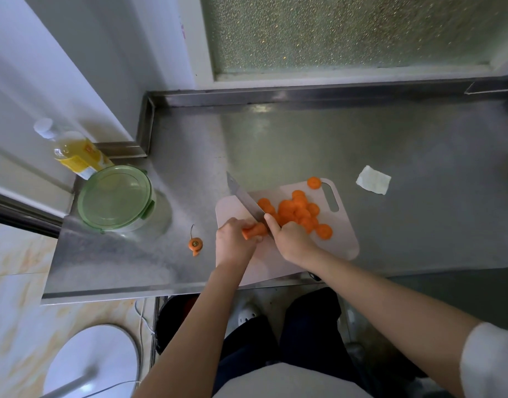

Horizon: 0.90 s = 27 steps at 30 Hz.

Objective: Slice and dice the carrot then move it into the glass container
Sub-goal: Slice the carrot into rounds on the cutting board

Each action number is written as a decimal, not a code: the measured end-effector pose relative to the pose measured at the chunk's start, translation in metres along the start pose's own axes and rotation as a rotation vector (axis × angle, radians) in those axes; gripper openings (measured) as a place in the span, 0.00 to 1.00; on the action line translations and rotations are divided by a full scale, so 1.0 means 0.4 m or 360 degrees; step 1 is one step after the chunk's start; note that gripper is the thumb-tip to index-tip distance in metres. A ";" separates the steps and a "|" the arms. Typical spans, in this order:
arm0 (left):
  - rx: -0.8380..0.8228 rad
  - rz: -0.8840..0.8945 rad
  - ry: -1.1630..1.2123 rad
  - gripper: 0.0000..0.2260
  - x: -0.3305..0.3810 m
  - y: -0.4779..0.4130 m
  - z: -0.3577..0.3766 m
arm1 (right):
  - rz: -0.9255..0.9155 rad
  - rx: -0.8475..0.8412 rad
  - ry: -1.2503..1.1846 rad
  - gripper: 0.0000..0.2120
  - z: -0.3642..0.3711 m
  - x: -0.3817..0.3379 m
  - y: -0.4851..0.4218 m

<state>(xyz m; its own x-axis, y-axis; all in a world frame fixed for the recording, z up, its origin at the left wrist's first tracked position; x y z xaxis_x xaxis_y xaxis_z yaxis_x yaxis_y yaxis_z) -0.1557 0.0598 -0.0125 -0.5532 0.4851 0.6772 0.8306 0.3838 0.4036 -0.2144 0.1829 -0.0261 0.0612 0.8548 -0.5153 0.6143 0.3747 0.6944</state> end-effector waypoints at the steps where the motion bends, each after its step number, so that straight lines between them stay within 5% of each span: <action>1: 0.0000 0.0004 -0.0006 0.12 0.002 0.000 -0.001 | -0.0044 0.0017 0.0018 0.28 -0.003 -0.002 0.003; 17: 0.0020 -0.0028 0.0034 0.13 -0.005 -0.002 -0.005 | -0.0005 0.0000 -0.0087 0.31 -0.002 0.121 0.064; 23: 0.0011 0.0008 -0.0023 0.14 -0.011 -0.006 0.003 | -0.0133 0.0154 -0.0243 0.22 -0.030 0.086 0.060; 27: 0.0008 0.0010 -0.0053 0.14 -0.014 -0.007 0.007 | -0.0152 0.0172 -0.0222 0.29 -0.039 0.064 0.073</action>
<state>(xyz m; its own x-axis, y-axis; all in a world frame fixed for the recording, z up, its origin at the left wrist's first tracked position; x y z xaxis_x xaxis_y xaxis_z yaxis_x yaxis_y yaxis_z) -0.1551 0.0581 -0.0194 -0.5499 0.5135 0.6588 0.8338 0.3844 0.3964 -0.2070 0.2212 -0.0113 0.1024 0.7561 -0.6464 0.7028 0.4049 0.5849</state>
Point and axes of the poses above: each hand's wrist, its own y-axis away from the middle knuckle, its own z-axis out of the palm, x = y × z, the point moved 8 cm from there along -y, towards the middle knuckle, and after that the axes turned 11 degrees about -x, right-handed, at the moved point
